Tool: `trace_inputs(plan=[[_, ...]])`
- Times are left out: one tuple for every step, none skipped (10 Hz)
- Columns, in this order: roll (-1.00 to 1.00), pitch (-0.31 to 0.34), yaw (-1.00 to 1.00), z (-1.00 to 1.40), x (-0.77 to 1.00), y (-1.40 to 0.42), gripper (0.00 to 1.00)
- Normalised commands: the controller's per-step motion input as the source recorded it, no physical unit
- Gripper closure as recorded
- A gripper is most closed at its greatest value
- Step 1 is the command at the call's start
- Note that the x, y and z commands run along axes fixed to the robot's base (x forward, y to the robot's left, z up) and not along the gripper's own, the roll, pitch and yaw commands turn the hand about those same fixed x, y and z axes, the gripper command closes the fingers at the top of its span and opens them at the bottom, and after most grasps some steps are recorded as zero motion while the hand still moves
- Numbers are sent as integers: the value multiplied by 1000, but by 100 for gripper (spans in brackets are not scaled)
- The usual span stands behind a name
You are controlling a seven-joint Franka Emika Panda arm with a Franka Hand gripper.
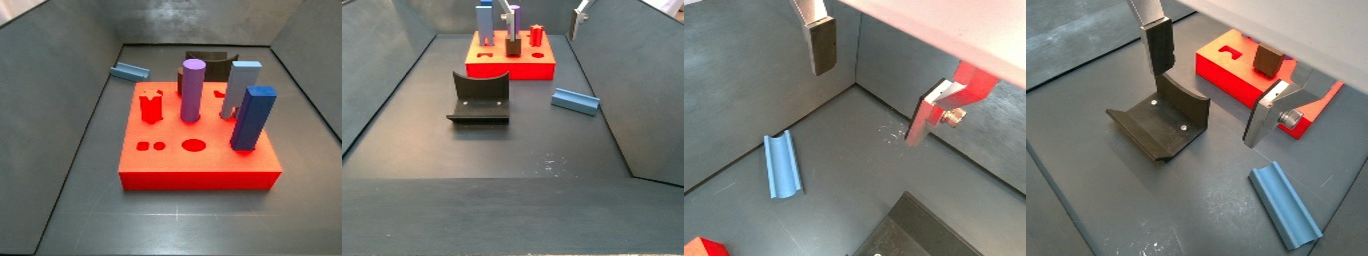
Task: Pick up the arch object. Move up. Place the arch object on the fixture. Regrasp the arch object. Move to above the board. Insert the arch object.
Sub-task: Pick up the arch object.
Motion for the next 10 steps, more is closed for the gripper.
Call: trace_inputs(plan=[[0,0,0,-180,51,289,0],[276,-114,551,-654,-389,-306,0],[183,-73,894,-811,-240,-237,0],[151,0,917,-831,-63,-263,0],[143,27,869,-811,-43,-329,0],[160,0,849,-811,-120,-326,0],[220,-36,609,-860,-374,-514,0],[283,-21,437,-840,-429,-551,0],[273,-153,391,-740,-580,-560,0],[0,-131,254,-409,-557,-206,0]])
